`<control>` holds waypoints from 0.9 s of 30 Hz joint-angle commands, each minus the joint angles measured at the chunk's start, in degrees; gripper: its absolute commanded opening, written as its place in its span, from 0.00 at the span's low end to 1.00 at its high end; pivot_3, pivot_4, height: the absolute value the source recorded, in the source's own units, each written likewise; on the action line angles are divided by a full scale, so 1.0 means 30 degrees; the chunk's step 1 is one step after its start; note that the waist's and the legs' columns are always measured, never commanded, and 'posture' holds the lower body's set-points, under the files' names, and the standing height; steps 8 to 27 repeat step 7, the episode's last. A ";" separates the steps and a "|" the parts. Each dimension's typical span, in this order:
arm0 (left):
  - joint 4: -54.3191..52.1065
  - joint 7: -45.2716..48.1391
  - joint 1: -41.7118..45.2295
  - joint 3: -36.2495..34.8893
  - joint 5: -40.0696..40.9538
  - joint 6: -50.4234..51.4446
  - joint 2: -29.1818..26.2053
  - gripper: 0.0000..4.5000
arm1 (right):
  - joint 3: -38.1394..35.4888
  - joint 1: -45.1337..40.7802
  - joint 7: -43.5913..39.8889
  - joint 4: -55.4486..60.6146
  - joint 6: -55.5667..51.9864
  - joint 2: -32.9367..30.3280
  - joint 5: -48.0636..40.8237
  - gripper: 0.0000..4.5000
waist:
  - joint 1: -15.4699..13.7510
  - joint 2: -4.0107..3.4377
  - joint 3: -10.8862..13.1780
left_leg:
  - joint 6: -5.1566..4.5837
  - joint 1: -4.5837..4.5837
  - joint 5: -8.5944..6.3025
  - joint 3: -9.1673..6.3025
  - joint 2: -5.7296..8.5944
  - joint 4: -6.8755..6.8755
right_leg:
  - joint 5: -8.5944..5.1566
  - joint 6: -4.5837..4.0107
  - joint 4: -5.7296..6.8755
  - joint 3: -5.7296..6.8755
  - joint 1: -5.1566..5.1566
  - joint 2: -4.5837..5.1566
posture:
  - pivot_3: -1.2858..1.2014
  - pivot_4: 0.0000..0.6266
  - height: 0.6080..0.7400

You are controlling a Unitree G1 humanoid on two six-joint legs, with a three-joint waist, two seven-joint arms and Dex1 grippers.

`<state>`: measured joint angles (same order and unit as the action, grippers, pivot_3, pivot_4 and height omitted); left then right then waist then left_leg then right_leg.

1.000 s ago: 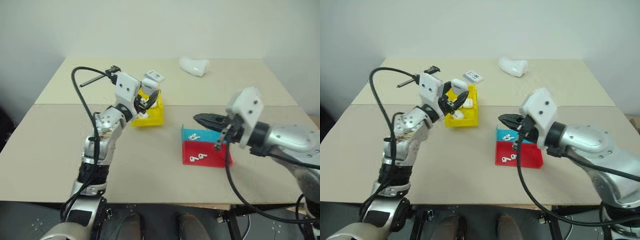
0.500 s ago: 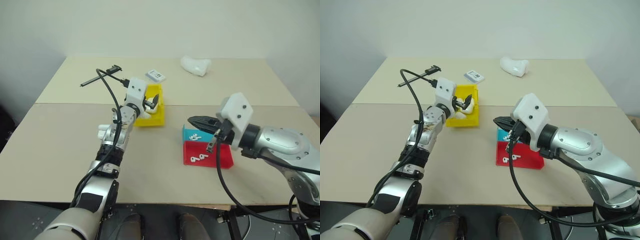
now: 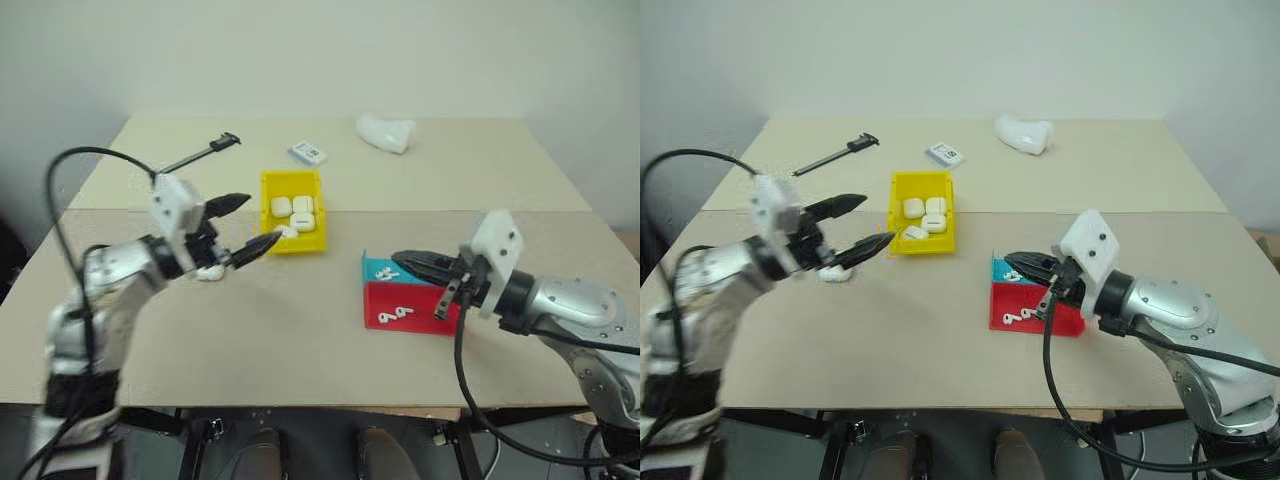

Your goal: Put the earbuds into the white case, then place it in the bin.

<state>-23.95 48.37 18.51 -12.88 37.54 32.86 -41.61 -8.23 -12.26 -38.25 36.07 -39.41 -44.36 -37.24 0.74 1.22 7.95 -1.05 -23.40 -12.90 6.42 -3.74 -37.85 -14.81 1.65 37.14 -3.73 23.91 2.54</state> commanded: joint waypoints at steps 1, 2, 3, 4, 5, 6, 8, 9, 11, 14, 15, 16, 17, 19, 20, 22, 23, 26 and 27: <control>-0.3107 0.0105 -0.0878 -0.1934 0.3226 0.2249 -0.1491 1.00 | -0.1476 0.0196 -0.1629 -0.0020 0.0723 -0.0426 -0.1117 0.00 | -0.0042 0.0001 0.0000 | -0.0001 0.0005 0.0000 -0.0005 0.0000 0.0000 | 0.0000 0.0000 0.0002 0.0006 -0.0005 -0.0002 | 0.52 0.24 1.00; -0.3742 -0.0064 -0.1184 -0.2438 0.3998 0.2714 -0.1887 1.00 | -0.1768 0.0322 -0.2138 -0.0116 0.0664 -0.0638 -0.1376 0.00 | -0.0032 0.0002 0.0001 | 0.0000 0.0007 0.0000 -0.0012 -0.0002 0.0001 | 0.0001 -0.0001 0.0002 0.0010 -0.0007 -0.0006 | 0.52 0.24 1.00; -0.4296 -0.0333 -0.1438 -0.2910 0.4714 0.3059 -0.2157 1.00 | -0.2018 0.0434 -0.2632 -0.0189 0.0628 -0.0884 -0.1573 0.00 | -0.0043 0.0002 0.0000 | -0.0001 0.0006 -0.0001 -0.0013 -0.0004 0.0009 | 0.0000 -0.0001 -0.0001 0.0009 -0.0003 -0.0009 | 0.52 0.24 1.00; -0.4800 -0.0708 -0.1647 -0.3468 0.5783 0.3623 -0.2464 1.00 | -0.2196 0.0500 -0.3216 -0.0288 0.0593 -0.1243 -0.1746 0.00 | -0.0018 0.0004 0.0001 | -0.0003 0.0010 -0.0002 -0.0018 0.0000 0.0014 | -0.0001 -0.0002 -0.0004 0.0011 -0.0010 -0.0009 | 0.52 0.24 1.00; -0.5170 -0.1056 -0.1813 -0.3945 0.6788 0.4110 -0.2748 1.00 | -0.2297 0.0508 -0.3695 -0.0384 0.0569 -0.1544 -0.1875 0.00 | -0.0005 0.0003 0.0000 | -0.0005 0.0007 -0.0004 -0.0017 -0.0006 0.0018 | -0.0001 -0.0003 -0.0011 0.0008 -0.0003 -0.0011 | 0.52 0.24 1.00; -0.5468 -0.1346 -0.1974 -0.4292 0.7525 0.4395 -0.2932 1.00 | -0.2345 0.0461 -0.4068 -0.0498 0.0549 -0.1758 -0.2041 0.00 | -0.0001 0.0004 0.0001 | -0.0009 0.0012 -0.0007 -0.0017 -0.0003 0.0021 | -0.0001 -0.0003 -0.0010 0.0002 -0.0003 -0.0011 | 0.52 0.24 1.00; -0.5627 -0.1515 -0.2139 -0.4592 0.8321 0.4618 -0.3074 1.00 | -0.2316 0.0366 -0.4376 -0.0595 0.0579 -0.1932 -0.2136 0.00 | -0.0001 0.0004 0.0001 | -0.0011 0.0011 -0.0008 -0.0017 -0.0005 0.0024 | -0.0001 -0.0004 -0.0011 0.0000 0.0001 -0.0016 | 0.52 0.24 1.00; -0.5627 -0.1515 -0.2139 -0.4592 0.8321 0.4618 -0.3074 1.00 | -0.2316 0.0366 -0.4376 -0.0595 0.0579 -0.1932 -0.2136 0.00 | -0.0001 0.0004 0.0001 | -0.0011 0.0011 -0.0008 -0.0017 -0.0005 0.0024 | -0.0001 -0.0004 -0.0011 0.0000 0.0001 -0.0016 | 0.52 0.24 1.00; -0.5627 -0.1515 -0.2139 -0.4592 0.8321 0.4618 -0.3074 1.00 | -0.2316 0.0366 -0.4376 -0.0595 0.0579 -0.1932 -0.2136 0.00 | -0.0001 0.0004 0.0001 | -0.0011 0.0011 -0.0008 -0.0017 -0.0005 0.0024 | -0.0001 -0.0004 -0.0011 0.0000 0.0001 -0.0016 | 0.52 0.24 1.00; -0.5627 -0.1515 -0.2139 -0.4592 0.8321 0.4618 -0.3074 1.00 | -0.2316 0.0366 -0.4376 -0.0595 0.0579 -0.1932 -0.2136 0.00 | -0.0001 0.0004 0.0001 | -0.0011 0.0011 -0.0008 -0.0017 -0.0005 0.0024 | -0.0001 -0.0004 -0.0011 0.0000 0.0001 -0.0016 | 0.52 0.24 1.00; -0.5627 -0.1515 -0.2139 -0.4592 0.8321 0.4618 -0.3074 1.00 | -0.2316 0.0366 -0.4376 -0.0595 0.0579 -0.1932 -0.2136 0.00 | -0.0001 0.0004 0.0001 | -0.0011 0.0011 -0.0008 -0.0017 -0.0005 0.0024 | -0.0001 -0.0004 -0.0011 0.0000 0.0001 -0.0016 | 0.52 0.24 1.00; -0.5627 -0.1515 -0.2139 -0.4592 0.8321 0.4618 -0.3074 1.00 | -0.2316 0.0366 -0.4376 -0.0595 0.0579 -0.1932 -0.2136 0.00 | -0.0001 0.0004 0.0001 | -0.0011 0.0011 -0.0008 -0.0017 -0.0005 0.0024 | -0.0001 -0.0004 -0.0011 0.0000 0.0001 -0.0016 | 0.52 0.24 1.00; -0.5627 -0.1515 -0.2139 -0.4592 0.8321 0.4618 -0.3074 1.00 | -0.2316 0.0366 -0.4376 -0.0595 0.0579 -0.1932 -0.2136 0.00 | -0.0001 0.0004 0.0001 | -0.0011 0.0011 -0.0008 -0.0017 -0.0005 0.0024 | -0.0001 -0.0004 -0.0011 0.0000 0.0001 -0.0016 | 0.52 0.24 1.00; -0.5627 -0.1515 -0.2139 -0.4592 0.8321 0.4618 -0.3074 1.00 | -0.2316 0.0366 -0.4376 -0.0595 0.0579 -0.1932 -0.2136 0.00 | -0.0001 0.0004 0.0001 | -0.0011 0.0011 -0.0008 -0.0017 -0.0005 0.0024 | -0.0001 -0.0004 -0.0011 0.0000 0.0001 -0.0016 | 0.52 0.24 1.00; -0.5627 -0.1515 -0.2139 -0.4592 0.8321 0.4618 -0.3074 1.00 | -0.2316 0.0366 -0.4376 -0.0595 0.0579 -0.1932 -0.2136 0.00 | -0.0001 0.0004 0.0001 | -0.0011 0.0011 -0.0008 -0.0017 -0.0005 0.0024 | -0.0001 -0.0004 -0.0011 0.0000 0.0001 -0.0016 | 0.52 0.24 1.00; -0.5627 -0.1515 -0.2139 -0.4592 0.8321 0.4618 -0.3074 1.00 | -0.2316 0.0366 -0.4376 -0.0595 0.0579 -0.1932 -0.2136 0.00 | -0.0001 0.0004 0.0001 | -0.0011 0.0011 -0.0008 -0.0017 -0.0005 0.0024 | -0.0001 -0.0004 -0.0011 0.0000 0.0001 -0.0016 | 0.52 0.24 1.00; -0.5627 -0.1515 -0.2139 -0.4592 0.8321 0.4618 -0.3074 1.00 | -0.2316 0.0366 -0.4376 -0.0595 0.0579 -0.1932 -0.2136 0.00 | -0.0001 0.0004 0.0001 | -0.0011 0.0011 -0.0008 -0.0017 -0.0005 0.0024 | -0.0001 -0.0004 -0.0011 0.0000 0.0001 -0.0016 | 0.52 0.24 1.00; -0.5627 -0.1515 -0.2139 -0.4592 0.8321 0.4618 -0.3074 1.00 | -0.2316 0.0366 -0.4376 -0.0595 0.0579 -0.1932 -0.2136 0.00 | -0.0001 0.0004 0.0001 | -0.0011 0.0011 -0.0008 -0.0017 -0.0005 0.0024 | -0.0001 -0.0004 -0.0011 0.0000 0.0001 -0.0016 | 0.52 0.24 1.00; -0.5627 -0.1515 -0.2139 -0.4592 0.8321 0.4618 -0.3074 1.00 | -0.2316 0.0366 -0.4376 -0.0595 0.0579 -0.1932 -0.2136 0.00 | -0.0001 0.0004 0.0001 | -0.0011 0.0011 -0.0008 -0.0017 -0.0005 0.0024 | -0.0001 -0.0004 -0.0011 0.0000 0.0001 -0.0016 | 0.52 0.24 1.00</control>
